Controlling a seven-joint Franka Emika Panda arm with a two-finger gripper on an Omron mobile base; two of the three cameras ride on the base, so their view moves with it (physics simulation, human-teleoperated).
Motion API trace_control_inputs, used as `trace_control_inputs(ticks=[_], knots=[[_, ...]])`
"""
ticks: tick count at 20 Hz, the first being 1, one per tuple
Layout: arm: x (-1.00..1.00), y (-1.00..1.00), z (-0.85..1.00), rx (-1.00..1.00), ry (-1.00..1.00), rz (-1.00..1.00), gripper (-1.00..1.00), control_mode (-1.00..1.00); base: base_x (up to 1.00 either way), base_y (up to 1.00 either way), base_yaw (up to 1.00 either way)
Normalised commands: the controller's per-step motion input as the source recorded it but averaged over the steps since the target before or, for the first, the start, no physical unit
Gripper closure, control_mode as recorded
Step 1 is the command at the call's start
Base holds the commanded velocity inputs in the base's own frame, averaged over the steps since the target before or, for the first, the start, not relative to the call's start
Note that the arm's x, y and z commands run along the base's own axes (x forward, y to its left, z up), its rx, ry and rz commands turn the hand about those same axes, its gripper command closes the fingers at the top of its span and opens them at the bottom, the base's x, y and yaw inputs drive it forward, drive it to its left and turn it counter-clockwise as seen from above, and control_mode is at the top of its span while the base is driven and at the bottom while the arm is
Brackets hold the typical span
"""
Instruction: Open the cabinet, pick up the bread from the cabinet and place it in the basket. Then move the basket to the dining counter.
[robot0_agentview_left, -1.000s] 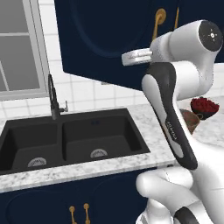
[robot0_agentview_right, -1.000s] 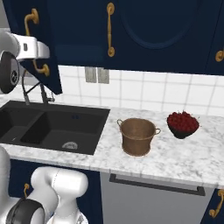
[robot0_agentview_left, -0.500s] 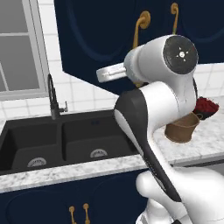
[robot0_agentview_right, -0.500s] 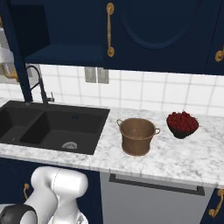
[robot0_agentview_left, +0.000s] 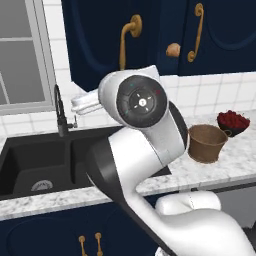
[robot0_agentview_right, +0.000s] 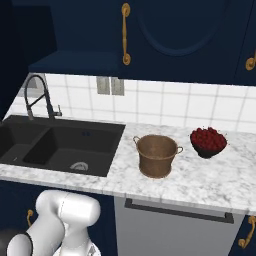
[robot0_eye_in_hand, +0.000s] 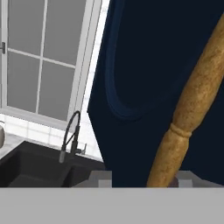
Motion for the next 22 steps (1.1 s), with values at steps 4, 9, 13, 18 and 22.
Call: trace_control_inputs(ticks=[4, 9, 13, 18, 22], knots=[[0.16, 1.00, -0.17, 0.00, 0.00, 0.05, 1.00, -1.00, 0.00, 0.00, 0.00], [-0.40, 0.35, 0.02, 0.05, -0.07, 0.05, 1.00, -1.00, 0.00, 0.00, 0.00], [-1.00, -0.96, 0.02, 0.11, 0.00, -0.01, 1.00, -1.00, 0.00, 0.00, 0.00], [-0.63, -1.00, 0.00, 0.11, -0.03, -0.02, 1.00, -1.00, 0.00, 0.00, 0.00], [0.29, -1.00, 0.00, 0.06, 0.00, 0.00, 1.00, -1.00, 0.00, 0.00, 0.00]])
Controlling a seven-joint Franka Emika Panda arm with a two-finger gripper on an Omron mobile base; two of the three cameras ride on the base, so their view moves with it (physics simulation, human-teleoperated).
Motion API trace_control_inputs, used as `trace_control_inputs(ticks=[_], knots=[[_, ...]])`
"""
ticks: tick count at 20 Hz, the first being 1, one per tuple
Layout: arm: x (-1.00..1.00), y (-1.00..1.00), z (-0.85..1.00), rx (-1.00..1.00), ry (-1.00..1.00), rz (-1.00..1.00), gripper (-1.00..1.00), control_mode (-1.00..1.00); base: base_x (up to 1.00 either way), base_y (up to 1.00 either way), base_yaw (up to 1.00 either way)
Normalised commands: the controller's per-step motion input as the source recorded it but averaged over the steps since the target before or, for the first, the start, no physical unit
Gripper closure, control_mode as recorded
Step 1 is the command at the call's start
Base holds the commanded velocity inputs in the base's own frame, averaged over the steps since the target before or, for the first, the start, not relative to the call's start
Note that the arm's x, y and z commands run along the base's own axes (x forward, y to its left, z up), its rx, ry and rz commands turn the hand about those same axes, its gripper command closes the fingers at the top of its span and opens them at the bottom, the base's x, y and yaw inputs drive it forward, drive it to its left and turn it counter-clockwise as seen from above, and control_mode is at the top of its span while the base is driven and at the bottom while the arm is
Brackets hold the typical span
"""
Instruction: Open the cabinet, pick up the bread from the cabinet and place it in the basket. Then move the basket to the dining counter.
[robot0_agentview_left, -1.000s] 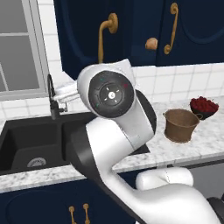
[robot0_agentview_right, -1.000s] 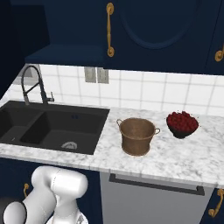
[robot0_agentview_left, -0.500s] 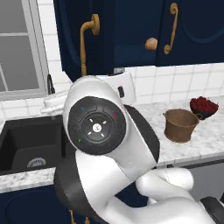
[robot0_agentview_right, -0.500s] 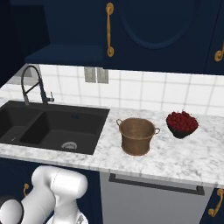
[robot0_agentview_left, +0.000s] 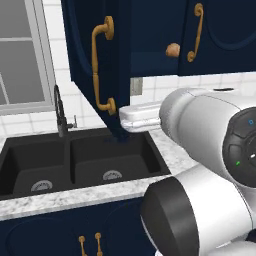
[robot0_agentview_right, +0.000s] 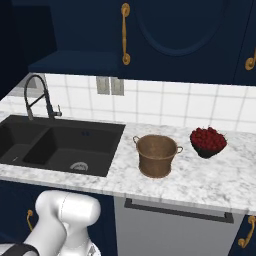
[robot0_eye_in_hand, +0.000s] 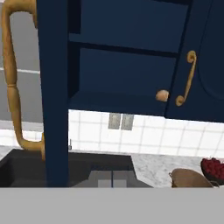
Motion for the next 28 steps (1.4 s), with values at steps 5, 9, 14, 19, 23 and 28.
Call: trace_control_inputs(ticks=[5, 9, 14, 19, 23, 28], knots=[[0.44, -1.00, 0.06, 0.00, 0.00, 0.00, 1.00, -1.00, 0.00, 0.00, 0.00], [0.94, -1.00, -0.04, 0.08, 0.00, 0.03, 1.00, -1.00, 0.00, 0.00, 0.00], [0.84, -1.00, 0.00, 0.10, 0.00, 0.03, 1.00, -1.00, 0.00, 0.00, 0.00], [0.97, -1.00, 0.00, 0.18, 0.00, 0.03, 1.00, -1.00, 0.00, 0.00, 0.00], [0.79, -0.81, 0.28, 0.12, 0.00, 0.04, 1.00, -1.00, 0.00, 0.00, 0.00], [0.74, -0.43, 0.49, 0.00, 0.10, 0.00, -1.00, -1.00, 0.00, 0.00, 0.00]])
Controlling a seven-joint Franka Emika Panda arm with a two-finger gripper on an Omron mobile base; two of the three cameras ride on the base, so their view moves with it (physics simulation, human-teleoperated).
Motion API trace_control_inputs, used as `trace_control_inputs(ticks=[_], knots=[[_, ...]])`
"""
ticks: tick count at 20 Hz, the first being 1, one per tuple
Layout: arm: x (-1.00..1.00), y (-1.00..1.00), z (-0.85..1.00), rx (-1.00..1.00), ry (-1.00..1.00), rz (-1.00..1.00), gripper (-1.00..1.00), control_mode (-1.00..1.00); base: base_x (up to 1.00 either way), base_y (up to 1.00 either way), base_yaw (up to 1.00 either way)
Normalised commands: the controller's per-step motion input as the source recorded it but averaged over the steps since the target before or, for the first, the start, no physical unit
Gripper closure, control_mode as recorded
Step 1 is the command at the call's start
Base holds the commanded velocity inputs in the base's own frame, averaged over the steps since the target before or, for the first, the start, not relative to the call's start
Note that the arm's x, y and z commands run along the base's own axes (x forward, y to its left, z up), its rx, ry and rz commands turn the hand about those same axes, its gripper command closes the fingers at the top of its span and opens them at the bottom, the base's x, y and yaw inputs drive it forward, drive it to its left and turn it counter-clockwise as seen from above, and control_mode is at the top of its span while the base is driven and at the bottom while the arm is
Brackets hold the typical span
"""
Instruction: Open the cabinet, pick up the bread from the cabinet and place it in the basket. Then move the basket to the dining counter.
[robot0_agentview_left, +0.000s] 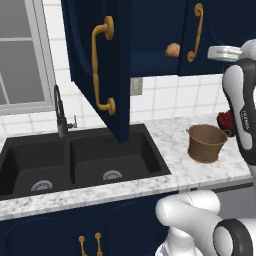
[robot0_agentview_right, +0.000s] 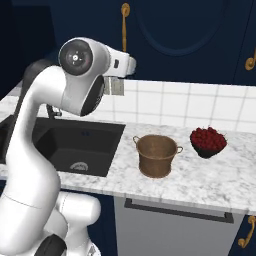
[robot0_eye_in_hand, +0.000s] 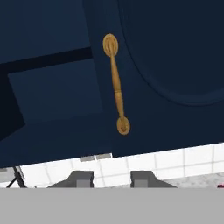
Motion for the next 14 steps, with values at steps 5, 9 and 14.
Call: trace_control_inputs(ticks=[5, 9, 14], knots=[[0.74, -0.31, 0.21, 0.00, 0.09, 0.00, -1.00, -1.00, 0.00, 0.00, 0.00], [0.59, 0.00, 0.01, 0.00, 0.04, 0.00, -1.00, -1.00, 0.00, 0.00, 0.00], [0.55, 0.10, -0.02, -0.01, 0.00, 0.00, -1.00, -1.00, 0.00, 0.00, 0.00]])
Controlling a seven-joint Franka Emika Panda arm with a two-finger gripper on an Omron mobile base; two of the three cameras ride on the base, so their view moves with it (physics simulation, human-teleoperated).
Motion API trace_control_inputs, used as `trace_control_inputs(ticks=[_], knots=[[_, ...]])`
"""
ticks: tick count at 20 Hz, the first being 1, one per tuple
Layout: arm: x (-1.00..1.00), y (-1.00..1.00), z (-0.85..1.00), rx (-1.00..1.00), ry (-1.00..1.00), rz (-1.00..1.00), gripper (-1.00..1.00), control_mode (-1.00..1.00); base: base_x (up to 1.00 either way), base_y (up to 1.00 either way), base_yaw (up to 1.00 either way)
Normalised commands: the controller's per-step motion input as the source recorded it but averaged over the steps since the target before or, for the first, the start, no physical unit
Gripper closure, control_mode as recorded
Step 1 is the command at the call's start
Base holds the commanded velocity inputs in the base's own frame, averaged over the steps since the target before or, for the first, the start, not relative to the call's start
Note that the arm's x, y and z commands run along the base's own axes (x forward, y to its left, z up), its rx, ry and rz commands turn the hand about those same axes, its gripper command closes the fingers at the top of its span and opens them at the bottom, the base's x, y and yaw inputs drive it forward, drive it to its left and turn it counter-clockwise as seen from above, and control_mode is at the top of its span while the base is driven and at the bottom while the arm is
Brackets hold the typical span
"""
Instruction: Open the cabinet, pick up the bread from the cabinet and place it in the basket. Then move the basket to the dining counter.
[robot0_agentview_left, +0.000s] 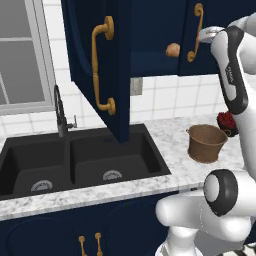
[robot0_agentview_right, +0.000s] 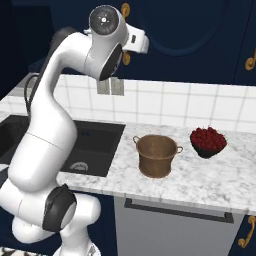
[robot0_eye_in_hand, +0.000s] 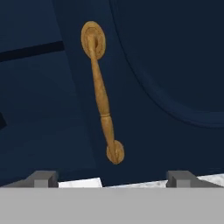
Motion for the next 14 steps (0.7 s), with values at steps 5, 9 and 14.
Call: trace_control_inputs(ticks=[5, 9, 14], knots=[[0.70, 0.09, -0.03, -0.03, 0.00, 0.00, -1.00, -1.00, 0.00, 0.00, 0.00], [0.76, 0.00, -0.01, 0.00, 0.00, 0.00, -1.00, -1.00, 0.00, 0.00, 0.00], [0.75, 0.00, -0.04, 0.00, 0.00, 0.00, -1.00, -1.00, 0.00, 0.00, 0.00]])
